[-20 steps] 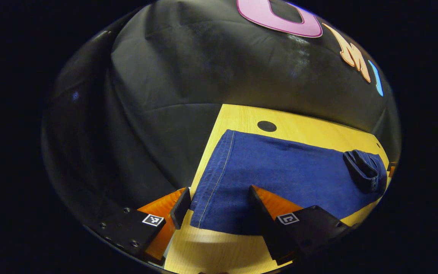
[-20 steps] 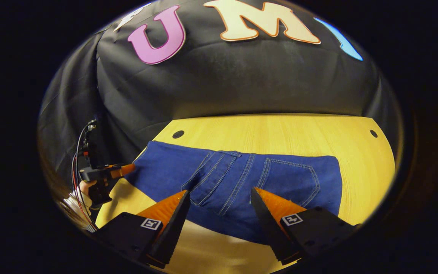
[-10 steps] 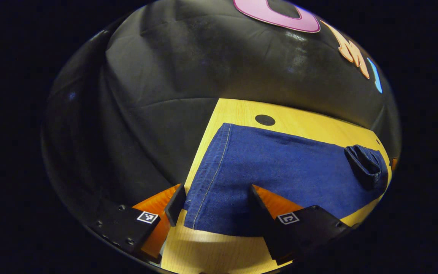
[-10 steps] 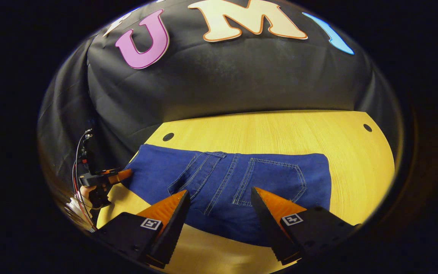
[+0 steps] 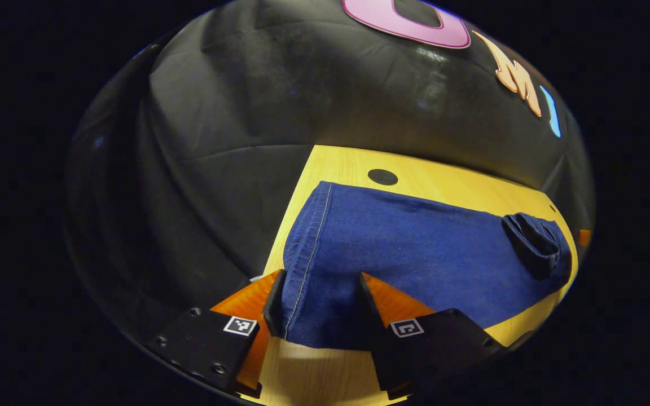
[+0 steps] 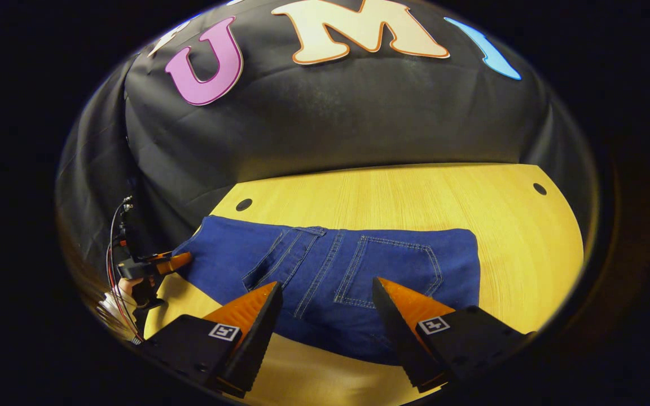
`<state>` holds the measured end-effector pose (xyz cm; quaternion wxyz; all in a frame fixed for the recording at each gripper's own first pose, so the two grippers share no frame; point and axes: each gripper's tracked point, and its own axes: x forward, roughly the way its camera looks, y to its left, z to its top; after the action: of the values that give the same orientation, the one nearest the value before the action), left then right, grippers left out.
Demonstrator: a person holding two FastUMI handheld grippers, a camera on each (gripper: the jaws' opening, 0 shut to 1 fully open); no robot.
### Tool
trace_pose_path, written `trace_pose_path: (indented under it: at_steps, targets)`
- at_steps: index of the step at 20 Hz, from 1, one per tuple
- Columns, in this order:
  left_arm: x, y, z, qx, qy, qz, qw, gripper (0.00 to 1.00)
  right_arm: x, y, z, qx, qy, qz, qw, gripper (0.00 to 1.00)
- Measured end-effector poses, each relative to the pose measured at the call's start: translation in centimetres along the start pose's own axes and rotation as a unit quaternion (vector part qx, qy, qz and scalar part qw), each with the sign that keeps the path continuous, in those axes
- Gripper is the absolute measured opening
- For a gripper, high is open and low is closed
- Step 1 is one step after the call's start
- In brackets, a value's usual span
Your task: Grasp the waist and the cuffs of the jeans and fold them to make the two legs overlap; first hold the waist and fold one-third of the jeans toward the cuffs, then hold the cuffs and fold the remaining one-third in the same direction to finish folding.
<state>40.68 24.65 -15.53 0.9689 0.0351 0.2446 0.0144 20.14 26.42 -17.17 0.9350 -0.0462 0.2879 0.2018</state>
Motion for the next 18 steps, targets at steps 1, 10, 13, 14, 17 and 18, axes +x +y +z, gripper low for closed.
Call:
trace_pose_path:
  at_steps: [1, 10, 13, 14, 17, 18]
  targets:
    - [-0.1, -0.4, 0.1, -0.009, -0.004, -0.002, 1.000, 0.60, -0.2, 0.0, 0.0, -0.002, 0.001, -0.001, 1.000, 0.98]
    - [-0.5, -1.7, 1.1, -0.033, -0.015, 0.022, 0.999, 0.00, -4.3, -2.8, 0.9, -0.001, -0.021, -0.031, 0.999, 0.94]
    - [-2.5, -3.7, 3.6, -0.055, -0.037, -0.006, 0.998, 0.00, -6.5, -4.9, 0.7, 0.009, -0.027, -0.050, 0.998, 0.94]
    - [-3.3, -4.5, 4.6, -0.058, -0.042, -0.013, 0.997, 0.00, -7.3, -5.6, 0.6, 0.014, -0.027, -0.054, 0.998, 0.94]
    - [-5.3, -7.3, 6.8, -0.047, -0.053, -0.015, 0.997, 0.00, -9.7, -6.9, 0.1, 0.035, -0.026, -0.050, 0.998, 0.98]
    - [-6.0, -8.4, 7.5, -0.040, -0.057, -0.018, 0.997, 0.02, -10.7, -7.8, -0.1, 0.037, -0.027, -0.051, 0.998, 0.98]
